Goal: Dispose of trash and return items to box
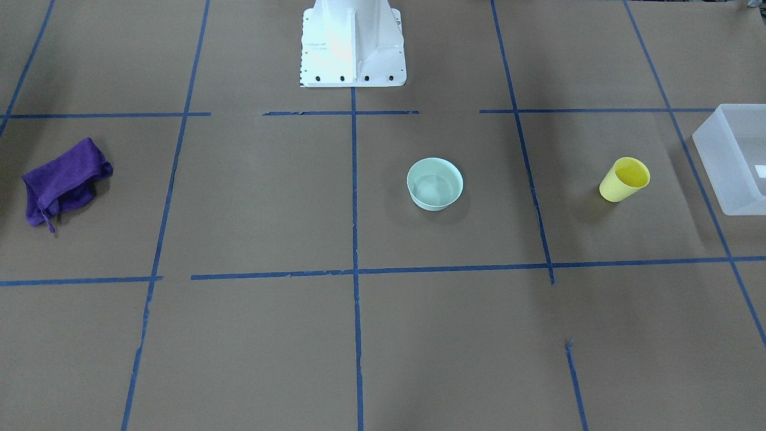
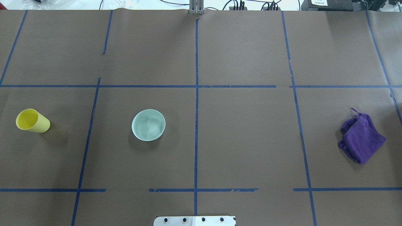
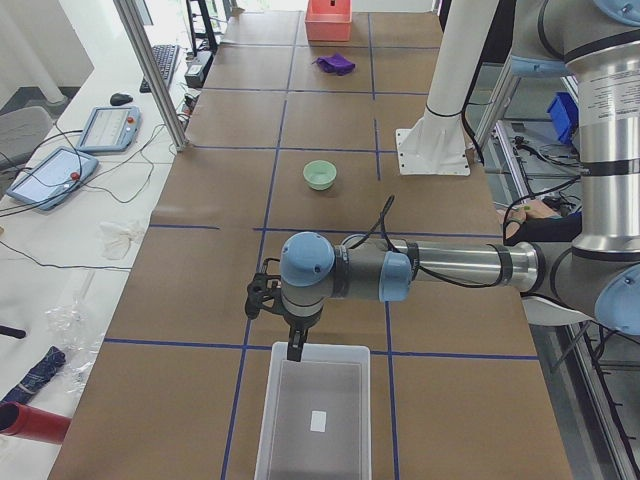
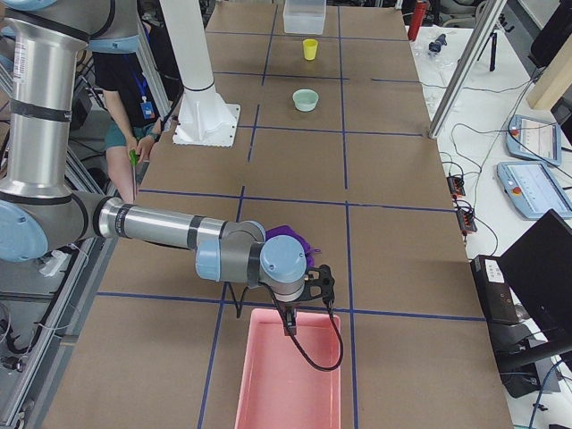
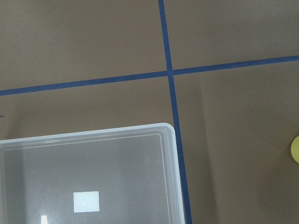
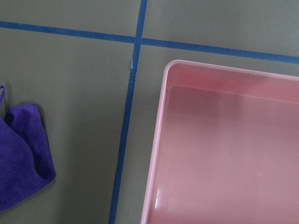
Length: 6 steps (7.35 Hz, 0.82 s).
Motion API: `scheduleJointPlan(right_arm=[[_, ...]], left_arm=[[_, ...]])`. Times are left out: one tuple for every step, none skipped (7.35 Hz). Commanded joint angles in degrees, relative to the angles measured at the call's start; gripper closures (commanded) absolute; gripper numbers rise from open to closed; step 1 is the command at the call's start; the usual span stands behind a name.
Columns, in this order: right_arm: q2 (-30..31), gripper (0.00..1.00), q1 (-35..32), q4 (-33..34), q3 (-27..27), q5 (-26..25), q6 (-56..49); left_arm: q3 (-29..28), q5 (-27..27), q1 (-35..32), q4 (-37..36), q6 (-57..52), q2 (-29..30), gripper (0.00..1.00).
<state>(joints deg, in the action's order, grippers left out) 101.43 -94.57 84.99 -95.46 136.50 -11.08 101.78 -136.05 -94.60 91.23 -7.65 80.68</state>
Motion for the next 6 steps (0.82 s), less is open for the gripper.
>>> scheduleJointPlan(right_arm=[[0.0,0.0,0.0,0.0,0.01,-0.01,0.0],[0.0,0.0,0.0,0.0,-0.25,0.17,-0.09],[-0.44,0.0,0.0,-0.09,-0.52,0.26,0.09],[-0.61,0.0,0.0,-0.87,-2.69,0.08,0.61],[-1.4,0.0,0.09,-2.36,-3.15,-0.09,0.88],[-2.28,0.0,0.09,-4.64,-3.16,0.08,3.49]], left_arm=[[0.87,0.09,0.03,0.0,-0.09,-0.09,0.0],[0.97,0.0,0.11,0.26,-0.09,0.0,0.0],[0.97,0.17,0.98,2.44,-0.09,0.35,0.0],[1.4,0.18,1.69,5.94,-0.09,0.7,0.0],[1.41,0.18,2.65,10.76,-0.09,1.75,0.0],[0.54,0.09,5.19,17.51,0.26,2.37,0.0]])
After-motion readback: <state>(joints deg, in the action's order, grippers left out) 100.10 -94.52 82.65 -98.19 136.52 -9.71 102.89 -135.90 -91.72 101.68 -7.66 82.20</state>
